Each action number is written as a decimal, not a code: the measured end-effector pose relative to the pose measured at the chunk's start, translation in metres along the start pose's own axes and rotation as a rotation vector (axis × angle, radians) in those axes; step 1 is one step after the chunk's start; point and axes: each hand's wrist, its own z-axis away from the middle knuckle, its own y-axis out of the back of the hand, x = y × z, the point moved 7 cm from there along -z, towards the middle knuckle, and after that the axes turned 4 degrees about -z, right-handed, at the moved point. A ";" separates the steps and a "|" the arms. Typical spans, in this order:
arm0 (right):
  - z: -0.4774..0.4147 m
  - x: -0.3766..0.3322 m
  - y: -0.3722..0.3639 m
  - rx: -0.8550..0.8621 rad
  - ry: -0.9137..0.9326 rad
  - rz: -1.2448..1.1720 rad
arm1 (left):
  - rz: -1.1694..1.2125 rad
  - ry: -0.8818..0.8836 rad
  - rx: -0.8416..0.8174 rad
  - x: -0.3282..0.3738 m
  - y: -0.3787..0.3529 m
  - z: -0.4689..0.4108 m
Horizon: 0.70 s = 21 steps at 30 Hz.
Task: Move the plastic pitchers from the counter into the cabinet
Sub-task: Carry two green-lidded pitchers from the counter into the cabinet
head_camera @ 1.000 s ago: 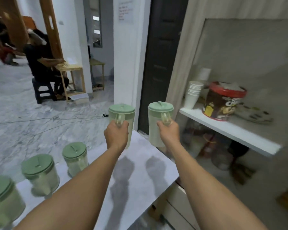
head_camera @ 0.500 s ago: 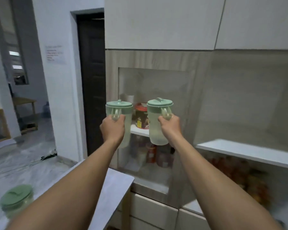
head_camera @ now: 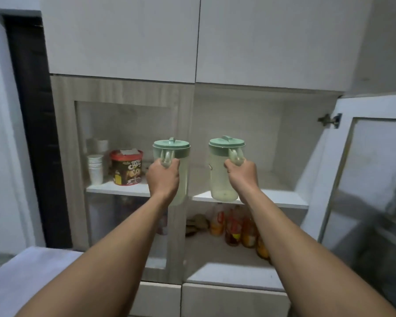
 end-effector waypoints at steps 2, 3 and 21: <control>-0.011 0.008 0.030 0.043 -0.013 0.010 | 0.026 0.007 -0.049 0.005 -0.032 0.008; -0.014 0.011 0.038 0.057 -0.023 0.010 | 0.033 0.008 -0.059 0.007 -0.040 0.009; -0.173 0.086 0.108 0.308 -0.049 0.047 | 0.104 -0.011 -0.291 -0.014 -0.276 -0.068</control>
